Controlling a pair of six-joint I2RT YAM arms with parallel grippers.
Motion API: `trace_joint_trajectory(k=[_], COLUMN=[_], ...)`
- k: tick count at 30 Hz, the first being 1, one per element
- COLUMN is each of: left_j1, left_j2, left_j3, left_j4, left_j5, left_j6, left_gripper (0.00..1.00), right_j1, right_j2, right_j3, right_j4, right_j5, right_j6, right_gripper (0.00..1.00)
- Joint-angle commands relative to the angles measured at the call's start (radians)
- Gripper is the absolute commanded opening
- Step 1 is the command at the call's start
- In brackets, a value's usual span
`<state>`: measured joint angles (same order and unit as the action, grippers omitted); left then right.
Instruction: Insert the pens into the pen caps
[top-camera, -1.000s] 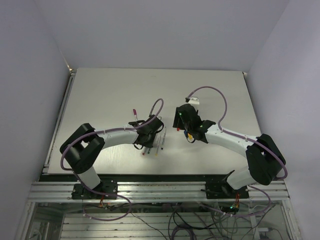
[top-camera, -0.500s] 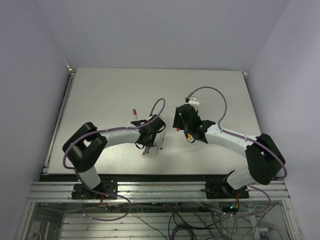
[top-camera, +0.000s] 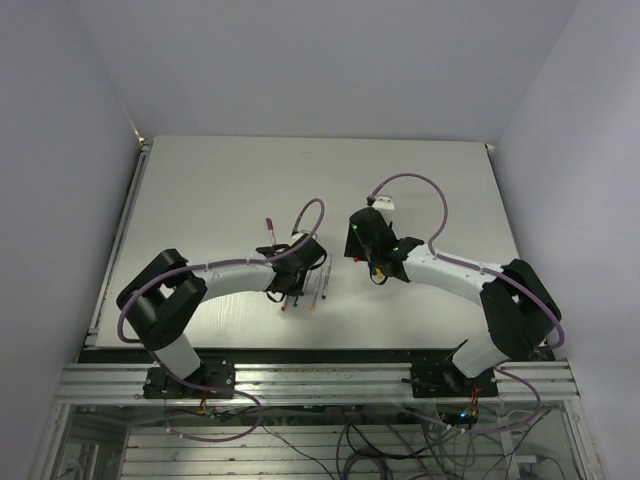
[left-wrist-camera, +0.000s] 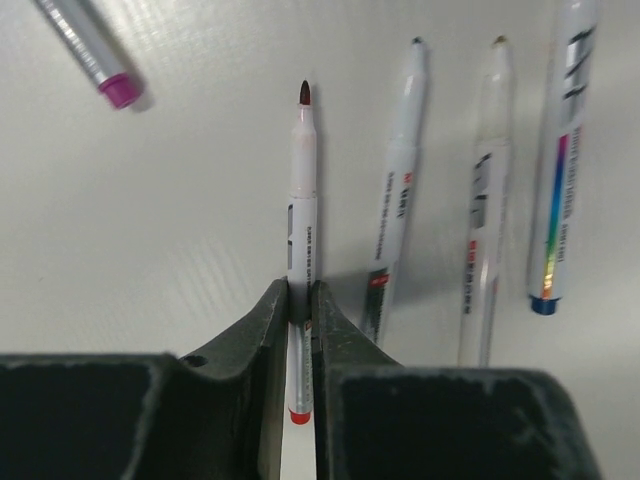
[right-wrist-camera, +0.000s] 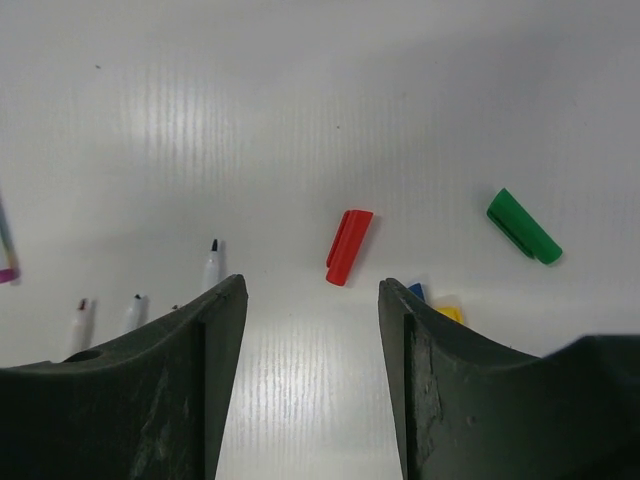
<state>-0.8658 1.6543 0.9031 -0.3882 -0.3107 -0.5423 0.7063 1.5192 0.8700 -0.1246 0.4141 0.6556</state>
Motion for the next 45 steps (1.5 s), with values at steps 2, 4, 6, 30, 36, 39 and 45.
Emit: trace_joint_trajectory(k=[2, 4, 6, 30, 36, 39, 45], left_j1=[-0.004, -0.003, -0.003, -0.003, -0.004, -0.003, -0.004], left_j2=[-0.098, -0.144, -0.187, -0.392, -0.382, -0.372, -0.354], left_j3=[-0.025, -0.023, -0.025, -0.116, -0.116, -0.113, -0.112], left_j4=[-0.063, -0.037, -0.007, 0.063, 0.061, 0.061, 0.067], left_j5=[-0.092, -0.091, -0.080, -0.046, -0.041, -0.040, -0.032], left_j6=[-0.009, -0.002, 0.008, 0.007, 0.004, 0.005, 0.005], left_gripper=[0.07, 0.07, 0.07, 0.07, 0.07, 0.07, 0.07], right_j1=[0.003, 0.003, 0.004, -0.048, -0.054, -0.054, -0.054], right_j2=[0.086, 0.120, 0.144, 0.281, 0.302, 0.311, 0.330], right_j3=[0.081, 0.104, 0.121, 0.187, 0.194, 0.192, 0.177], right_j4=[-0.080, -0.103, -0.115, -0.098, -0.099, -0.101, -0.099], right_j5=[0.024, 0.030, 0.034, 0.016, 0.003, -0.002, -0.014], right_j6=[0.021, 0.026, 0.033, 0.033, 0.031, 0.037, 0.051], right_gripper=[0.54, 0.54, 0.54, 0.50, 0.46, 0.42, 0.35])
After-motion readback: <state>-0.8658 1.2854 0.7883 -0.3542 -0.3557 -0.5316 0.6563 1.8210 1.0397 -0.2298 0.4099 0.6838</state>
